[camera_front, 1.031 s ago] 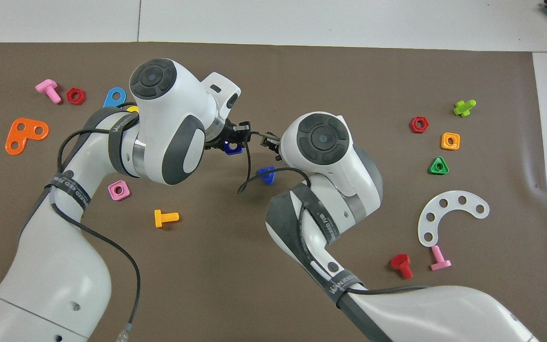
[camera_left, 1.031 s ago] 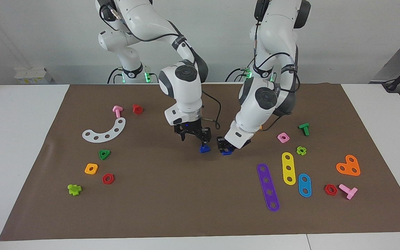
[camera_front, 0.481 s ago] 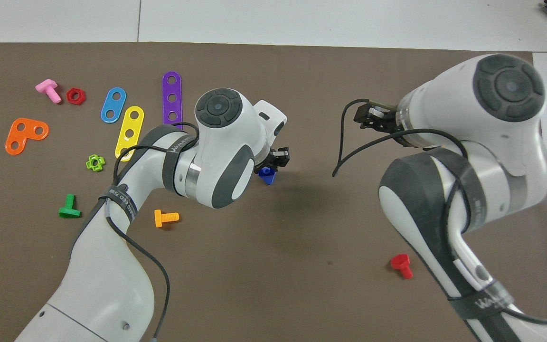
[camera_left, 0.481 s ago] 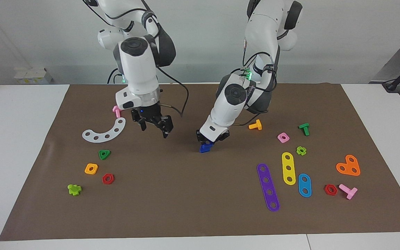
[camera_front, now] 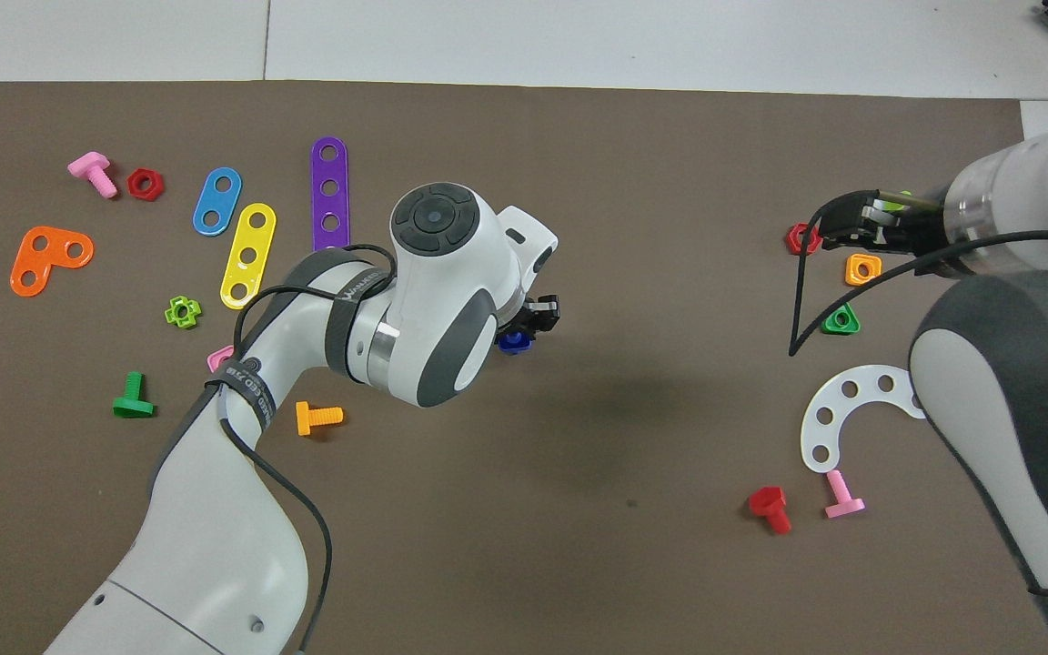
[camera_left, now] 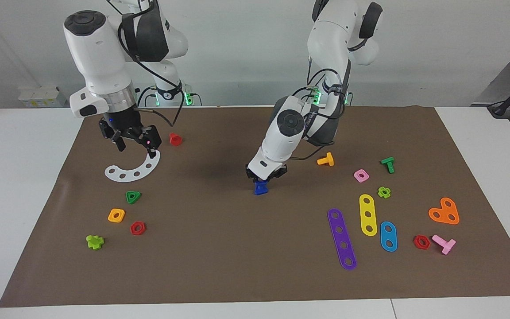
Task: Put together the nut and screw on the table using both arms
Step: 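Withdraw the right gripper to its rest spot while the left gripper holds the assembly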
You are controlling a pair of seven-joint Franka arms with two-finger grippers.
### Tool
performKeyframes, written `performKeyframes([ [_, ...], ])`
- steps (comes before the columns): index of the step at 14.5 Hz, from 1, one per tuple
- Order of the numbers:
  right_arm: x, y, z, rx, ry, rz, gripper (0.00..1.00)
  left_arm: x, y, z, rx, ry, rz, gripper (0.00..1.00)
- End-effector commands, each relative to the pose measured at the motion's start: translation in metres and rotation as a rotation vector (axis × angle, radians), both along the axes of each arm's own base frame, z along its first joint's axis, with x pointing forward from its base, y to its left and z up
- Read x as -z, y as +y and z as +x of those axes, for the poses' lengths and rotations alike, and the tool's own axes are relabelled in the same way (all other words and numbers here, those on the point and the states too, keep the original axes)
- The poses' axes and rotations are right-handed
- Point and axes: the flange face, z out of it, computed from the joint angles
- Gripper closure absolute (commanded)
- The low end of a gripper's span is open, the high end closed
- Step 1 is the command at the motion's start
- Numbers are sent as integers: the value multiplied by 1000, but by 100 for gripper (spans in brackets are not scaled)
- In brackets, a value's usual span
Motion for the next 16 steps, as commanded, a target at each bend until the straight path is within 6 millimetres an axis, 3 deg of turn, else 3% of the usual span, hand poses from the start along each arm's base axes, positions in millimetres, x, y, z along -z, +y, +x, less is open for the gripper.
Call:
performKeyframes([
  [1,-20,-9,-6,-60,16,-8,1,27,5,-11,-10,4,25,100],
  [4,-23,-19,-8,-91,36,-13,1,34,5,-12,-12,-1,26,100],
  [7,-46,-27,-11,-136,57,-9,1,34,8,-10,-5,-6,42,100],
  [9,-44,-46,-13,-132,62,35,1,36,8,-11,-6,-6,43,100],
  [12,-36,-42,-20,-131,83,40,1,36,8,-10,-6,-9,41,100],
  [13,-34,-40,-23,-136,90,38,1,35,8,-9,-8,-17,37,49],
  [15,-26,-36,-31,-136,104,25,1,31,5,-7,-8,-32,30,5],
  [16,-24,-33,-33,-136,104,19,1,33,5,-6,-5,-28,37,0],
])
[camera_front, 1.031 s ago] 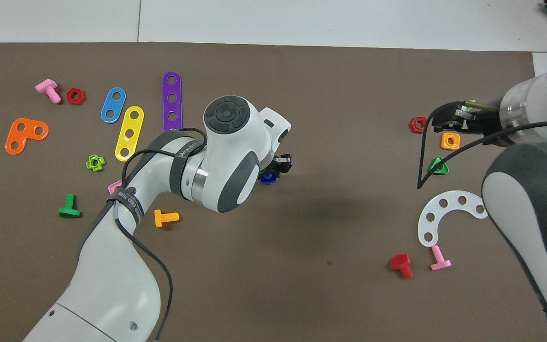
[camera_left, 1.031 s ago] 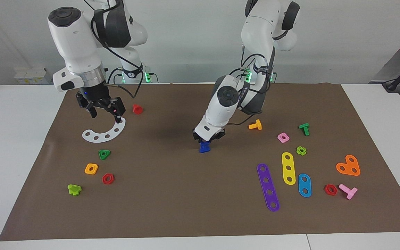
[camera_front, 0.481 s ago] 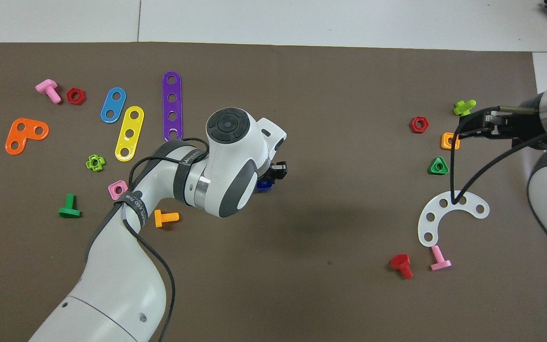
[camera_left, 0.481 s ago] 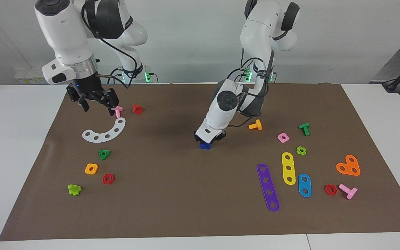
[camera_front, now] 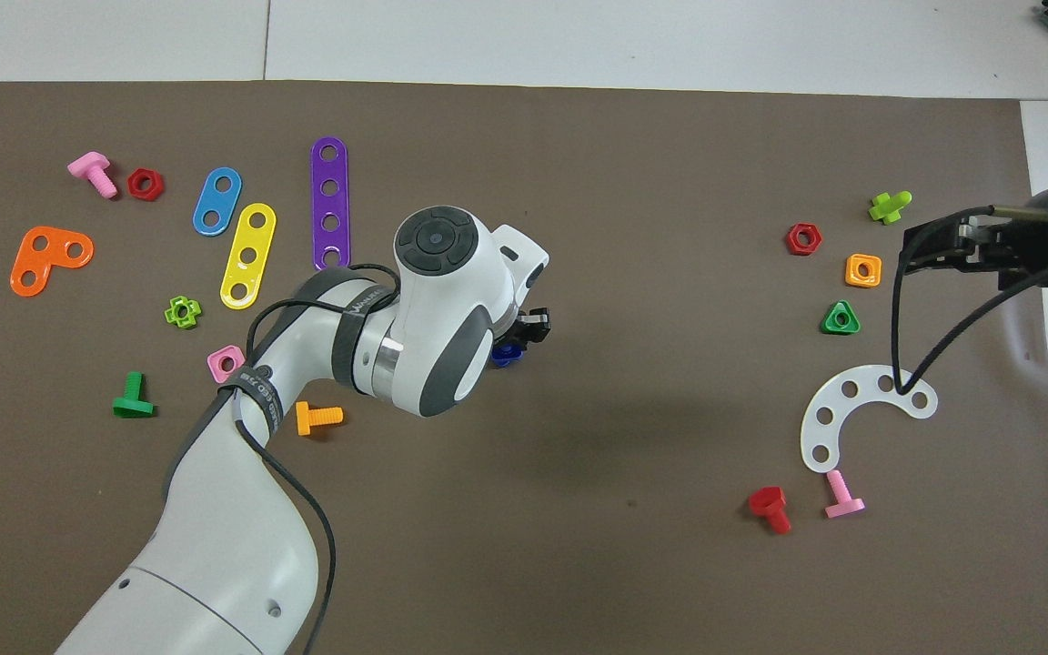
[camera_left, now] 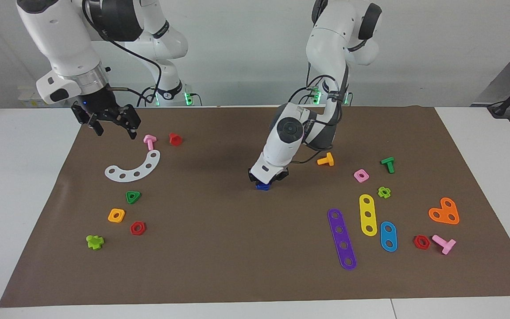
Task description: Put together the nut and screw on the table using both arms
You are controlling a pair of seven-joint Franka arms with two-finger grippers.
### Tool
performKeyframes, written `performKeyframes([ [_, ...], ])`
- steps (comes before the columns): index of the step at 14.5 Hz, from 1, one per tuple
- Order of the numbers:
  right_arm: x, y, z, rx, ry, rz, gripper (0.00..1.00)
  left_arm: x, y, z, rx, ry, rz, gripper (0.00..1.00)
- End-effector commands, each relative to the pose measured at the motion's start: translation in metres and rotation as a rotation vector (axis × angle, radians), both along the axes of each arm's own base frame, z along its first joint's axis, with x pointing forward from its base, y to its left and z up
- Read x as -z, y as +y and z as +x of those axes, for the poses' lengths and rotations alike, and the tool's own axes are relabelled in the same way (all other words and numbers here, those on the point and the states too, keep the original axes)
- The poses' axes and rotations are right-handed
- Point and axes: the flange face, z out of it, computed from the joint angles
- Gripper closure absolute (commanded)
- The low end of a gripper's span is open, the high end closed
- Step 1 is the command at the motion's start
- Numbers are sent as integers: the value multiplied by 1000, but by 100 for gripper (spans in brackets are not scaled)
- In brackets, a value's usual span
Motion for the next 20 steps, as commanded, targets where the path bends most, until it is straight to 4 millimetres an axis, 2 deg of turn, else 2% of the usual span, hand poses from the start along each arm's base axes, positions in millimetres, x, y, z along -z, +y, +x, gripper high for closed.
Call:
performKeyframes([
  [1,5,5,-20,-14,7,-4,1,-8,-3,4,9,-32,15,0],
  [3,3,5,-24,-6,-5,-4,1,-15,3,12,11,11,37,0],
  [4,4,4,-27,-5,-13,-3,1,-30,9,21,7,31,42,0],
  [6,6,4,-29,-5,-28,-3,1,-70,57,54,-43,91,56,0],
  [7,5,4,-27,-5,-37,-2,1,-89,77,63,-53,120,61,0],
  [8,5,3,-26,-5,-34,-3,1,-100,94,66,-56,144,69,0],
  [9,4,1,-25,-2,-31,-3,1,-118,120,71,-58,144,62,0],
  [10,0,0,-24,0,-34,-3,1,-146,145,71,-47,124,50,0],
  [11,-3,1,-21,-2,-25,-3,1,-160,168,67,-24,125,60,1],
  [12,-8,0,-18,0,-24,-3,1,-172,202,66,-9,134,75,2],
  [14,-15,-2,-13,3,-19,-3,1,-185,250,49,37,178,124,4],
  [15,-21,-3,-10,3,-22,-4,1,-183,279,37,59,193,184,4],
  [17,-21,-4,-8,0,-8,-5,1,-179,325,14,99,220,188,4],
  [19,-16,-3,-12,-13,6,-3,0,-191,372,3,84,219,161,4],
  [20,-16,-1,-13,-17,12,-3,0,-197,385,-7,98,212,148,4],
])
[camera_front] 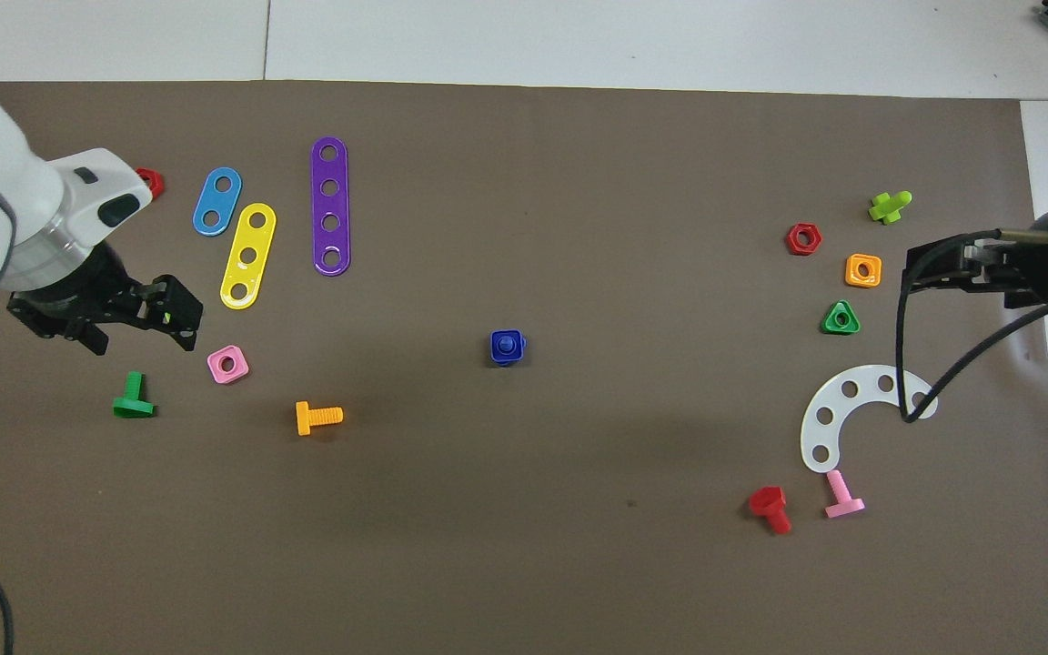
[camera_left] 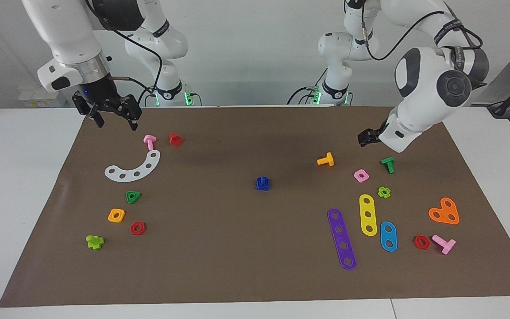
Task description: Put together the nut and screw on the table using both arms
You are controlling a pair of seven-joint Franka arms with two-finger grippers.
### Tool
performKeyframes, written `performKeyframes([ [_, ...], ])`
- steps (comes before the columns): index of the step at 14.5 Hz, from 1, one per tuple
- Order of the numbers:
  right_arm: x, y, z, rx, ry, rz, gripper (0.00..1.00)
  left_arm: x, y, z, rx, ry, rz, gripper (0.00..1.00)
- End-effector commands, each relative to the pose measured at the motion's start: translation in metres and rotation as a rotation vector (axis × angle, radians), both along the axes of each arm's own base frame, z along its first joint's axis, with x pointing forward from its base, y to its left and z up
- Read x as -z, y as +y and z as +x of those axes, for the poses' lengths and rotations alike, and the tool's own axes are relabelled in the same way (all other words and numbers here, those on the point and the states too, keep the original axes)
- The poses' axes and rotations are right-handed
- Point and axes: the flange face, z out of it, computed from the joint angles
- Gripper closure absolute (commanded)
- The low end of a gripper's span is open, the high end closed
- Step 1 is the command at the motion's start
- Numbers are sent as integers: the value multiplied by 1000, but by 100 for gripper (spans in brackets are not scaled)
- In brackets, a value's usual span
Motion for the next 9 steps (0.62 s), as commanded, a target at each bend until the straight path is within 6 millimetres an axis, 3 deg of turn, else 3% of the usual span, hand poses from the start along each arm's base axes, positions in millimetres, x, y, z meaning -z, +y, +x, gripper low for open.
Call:
performKeyframes([
  [1,2,-1,-1,-23,38,-2,0,-23,35,-42,22,-36,-14,4],
  [4,2,2,-6,-61,61,-5,0,-73,41,-51,15,-155,0,2],
  [7,1,0,-5,-54,52,0,0,-124,34,-36,46,-361,56,0],
  [9,2,0,-5,-51,57,12,0,-138,31,-24,48,-468,50,0],
])
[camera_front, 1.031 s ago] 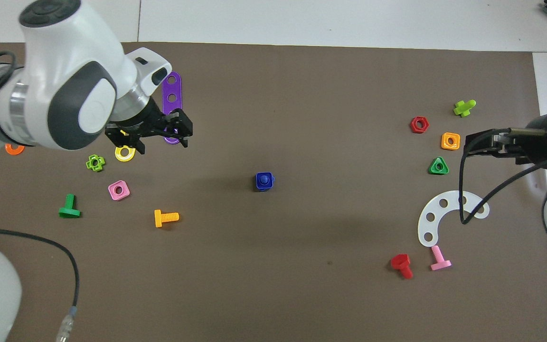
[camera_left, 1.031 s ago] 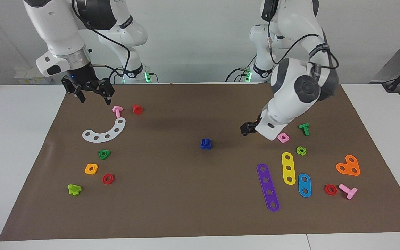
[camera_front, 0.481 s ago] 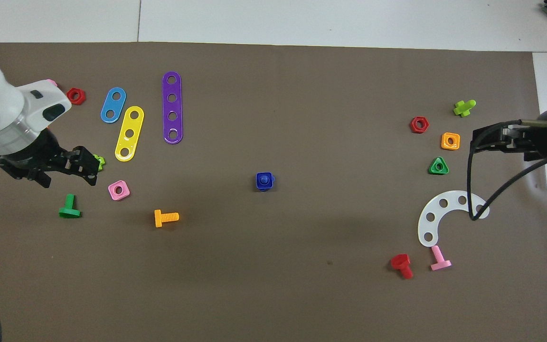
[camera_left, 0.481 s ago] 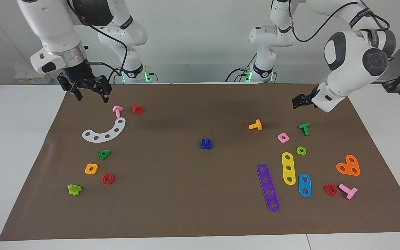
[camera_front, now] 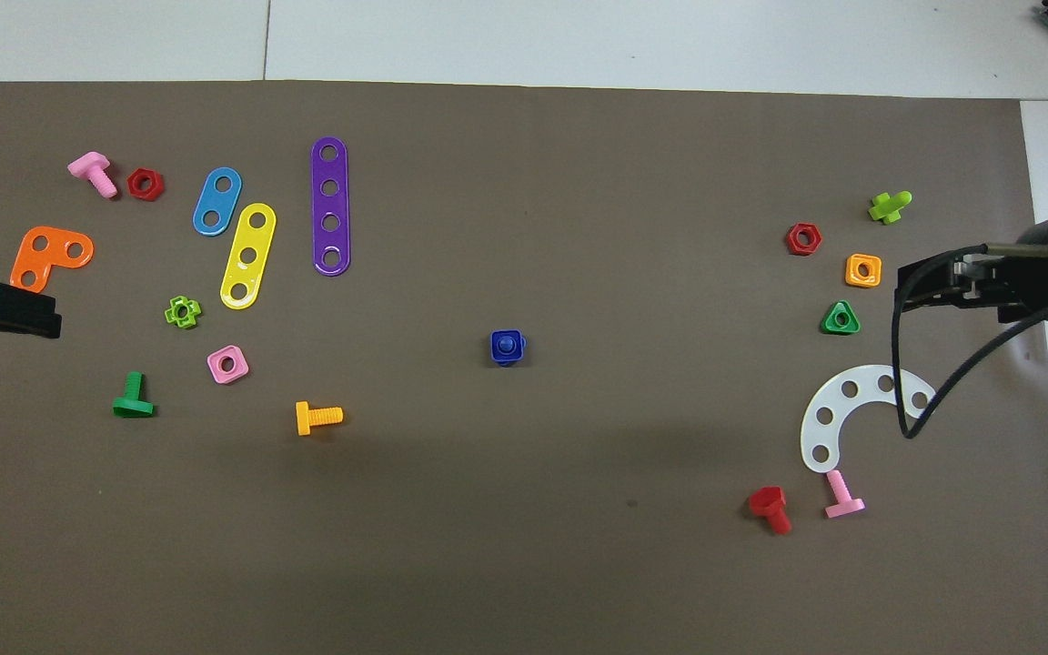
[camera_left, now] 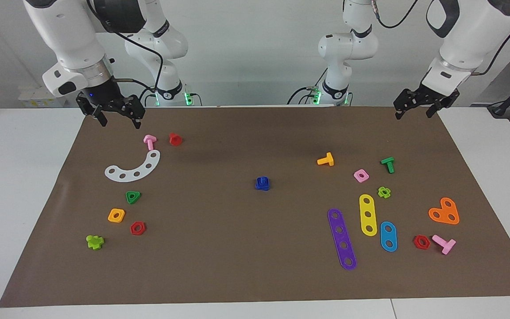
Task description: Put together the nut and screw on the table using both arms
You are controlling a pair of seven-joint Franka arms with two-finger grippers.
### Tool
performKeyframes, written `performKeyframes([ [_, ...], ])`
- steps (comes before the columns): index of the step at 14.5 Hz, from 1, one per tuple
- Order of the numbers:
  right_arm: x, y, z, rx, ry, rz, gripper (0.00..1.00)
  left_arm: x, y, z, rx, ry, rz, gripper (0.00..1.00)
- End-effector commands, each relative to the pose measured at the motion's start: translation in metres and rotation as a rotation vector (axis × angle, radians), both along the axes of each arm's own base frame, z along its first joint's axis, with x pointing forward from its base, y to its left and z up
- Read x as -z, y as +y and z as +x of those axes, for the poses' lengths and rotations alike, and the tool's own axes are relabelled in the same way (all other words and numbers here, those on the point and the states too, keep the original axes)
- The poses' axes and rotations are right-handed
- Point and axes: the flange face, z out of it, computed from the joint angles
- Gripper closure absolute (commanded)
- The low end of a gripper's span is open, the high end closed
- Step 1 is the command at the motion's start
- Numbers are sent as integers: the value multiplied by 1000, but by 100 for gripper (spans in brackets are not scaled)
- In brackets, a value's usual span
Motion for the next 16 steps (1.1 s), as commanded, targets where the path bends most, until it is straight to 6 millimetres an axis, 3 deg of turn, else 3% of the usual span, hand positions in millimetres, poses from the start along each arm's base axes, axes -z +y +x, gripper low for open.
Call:
performKeyframes([
  [1,-4,-2,-1,-19,4,15,0,-9,-5,13,14,-100,22,0],
  [4,-4,0,-1,-22,4,15,0,-3,-6,9,18,-75,13,0],
  [6,-4,-1,-1,-21,4,15,0,15,-6,-1,19,-47,11,0],
  [11,-4,0,-1,-22,4,15,0,27,-5,9,17,-47,5,0],
  [16,-4,-1,-1,-21,4,15,0,30,-7,6,22,-28,6,0],
])
